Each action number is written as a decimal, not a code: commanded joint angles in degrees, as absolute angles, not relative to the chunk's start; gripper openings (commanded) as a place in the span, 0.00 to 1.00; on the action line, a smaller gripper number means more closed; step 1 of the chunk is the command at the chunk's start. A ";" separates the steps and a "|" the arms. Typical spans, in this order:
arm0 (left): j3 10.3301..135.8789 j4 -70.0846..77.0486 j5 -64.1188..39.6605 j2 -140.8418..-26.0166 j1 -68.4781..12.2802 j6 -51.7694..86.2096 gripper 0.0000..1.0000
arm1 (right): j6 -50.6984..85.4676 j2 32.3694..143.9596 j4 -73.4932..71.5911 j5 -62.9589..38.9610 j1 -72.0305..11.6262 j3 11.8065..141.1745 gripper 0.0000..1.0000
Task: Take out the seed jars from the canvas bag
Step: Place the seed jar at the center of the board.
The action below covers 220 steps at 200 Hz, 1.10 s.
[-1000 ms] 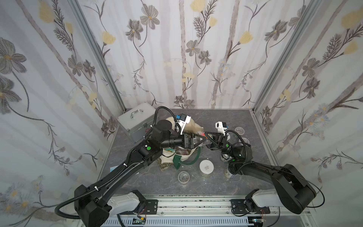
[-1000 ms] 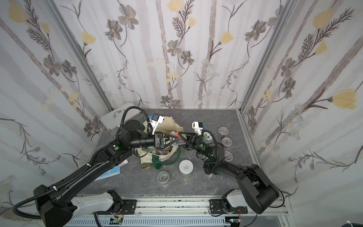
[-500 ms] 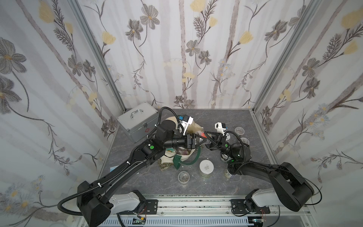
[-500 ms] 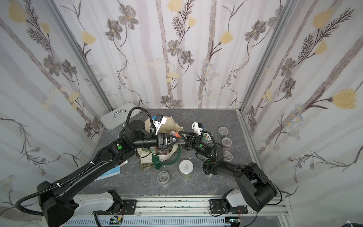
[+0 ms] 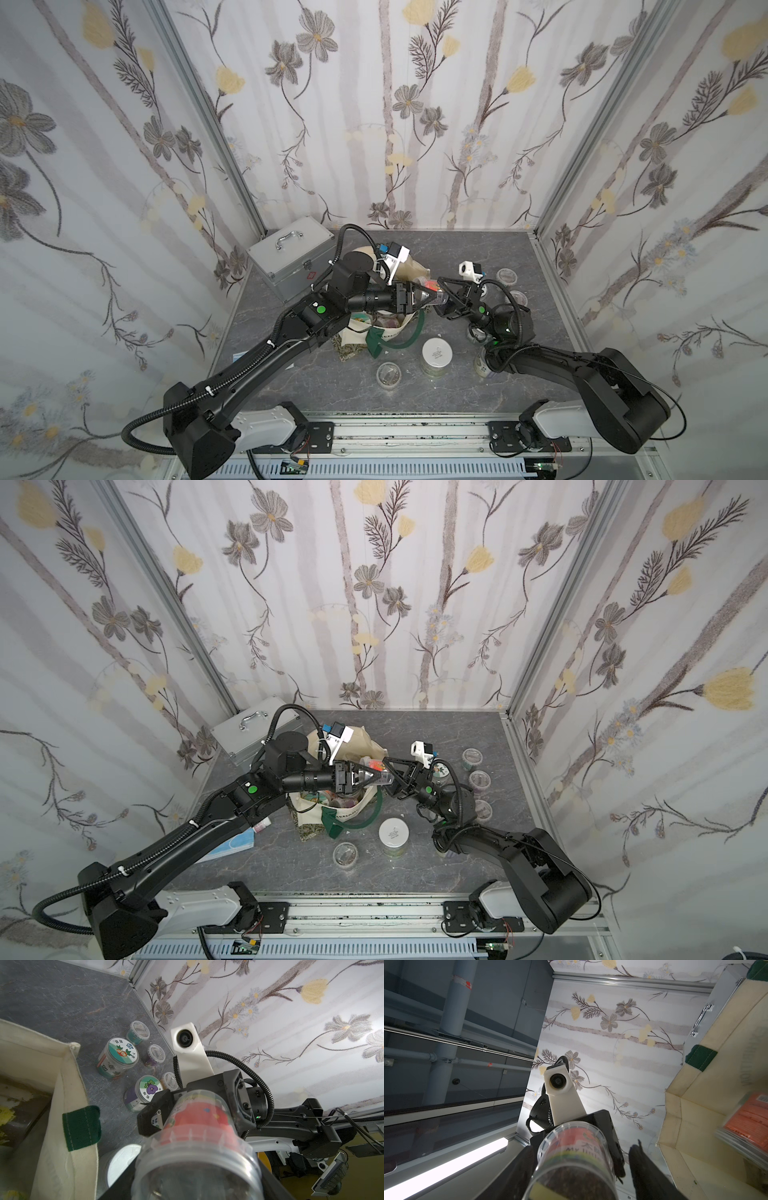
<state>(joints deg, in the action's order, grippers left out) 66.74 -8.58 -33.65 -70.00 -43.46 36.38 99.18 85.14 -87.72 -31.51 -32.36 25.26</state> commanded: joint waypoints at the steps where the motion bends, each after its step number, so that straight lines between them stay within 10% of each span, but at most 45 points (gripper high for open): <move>1: 68.06 -10.61 -31.77 -70.43 -43.60 34.65 0.58 | 93.34 80.16 -75.96 -29.26 -30.69 23.98 0.86; 85: 90.04 -39.73 -10.52 -86.80 -54.92 21.94 0.55 | 62.37 47.32 1.18 -3.12 -21.84 32.07 1.00; 220: 139.48 -77.74 6.17 -133.16 -64.85 16.00 0.57 | 64.09 45.36 28.34 11.82 -15.92 39.01 1.00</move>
<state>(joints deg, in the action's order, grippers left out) 138.32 -72.88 4.49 -131.39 -64.95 16.47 63.64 45.54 26.96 10.59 -16.53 38.81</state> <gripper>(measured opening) 0.651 0.998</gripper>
